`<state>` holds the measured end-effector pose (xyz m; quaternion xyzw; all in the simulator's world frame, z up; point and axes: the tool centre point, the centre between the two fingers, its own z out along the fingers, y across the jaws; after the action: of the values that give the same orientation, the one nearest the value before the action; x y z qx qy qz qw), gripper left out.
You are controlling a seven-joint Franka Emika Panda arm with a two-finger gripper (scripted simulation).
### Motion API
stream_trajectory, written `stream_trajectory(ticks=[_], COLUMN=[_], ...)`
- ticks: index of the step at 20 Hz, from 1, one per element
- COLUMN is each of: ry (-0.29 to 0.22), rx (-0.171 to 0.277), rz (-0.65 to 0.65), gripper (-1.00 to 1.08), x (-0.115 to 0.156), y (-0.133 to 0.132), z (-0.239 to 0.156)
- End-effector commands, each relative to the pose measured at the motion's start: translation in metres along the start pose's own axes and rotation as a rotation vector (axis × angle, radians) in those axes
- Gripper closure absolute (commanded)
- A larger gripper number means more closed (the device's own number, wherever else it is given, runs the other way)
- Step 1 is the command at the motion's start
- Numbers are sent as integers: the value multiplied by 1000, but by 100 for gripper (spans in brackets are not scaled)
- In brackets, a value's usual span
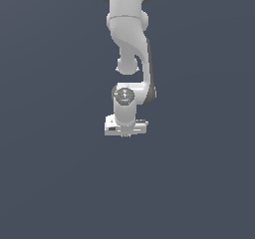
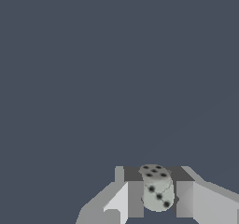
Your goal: Pick up the object and move it to a goal position.
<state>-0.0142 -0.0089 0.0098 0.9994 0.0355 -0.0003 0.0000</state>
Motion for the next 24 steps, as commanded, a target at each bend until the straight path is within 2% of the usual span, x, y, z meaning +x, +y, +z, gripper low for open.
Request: stream_trajectory(ticks=[1, 8, 18, 24], ry=[0, 0, 0, 0], rx=[0, 0, 0, 0], rz=[0, 0, 0, 0], gripper=[108, 108, 108, 108], x=[1, 17, 61, 79], y=[-1, -8, -29, -36], z=[-2, -24, -85, -109])
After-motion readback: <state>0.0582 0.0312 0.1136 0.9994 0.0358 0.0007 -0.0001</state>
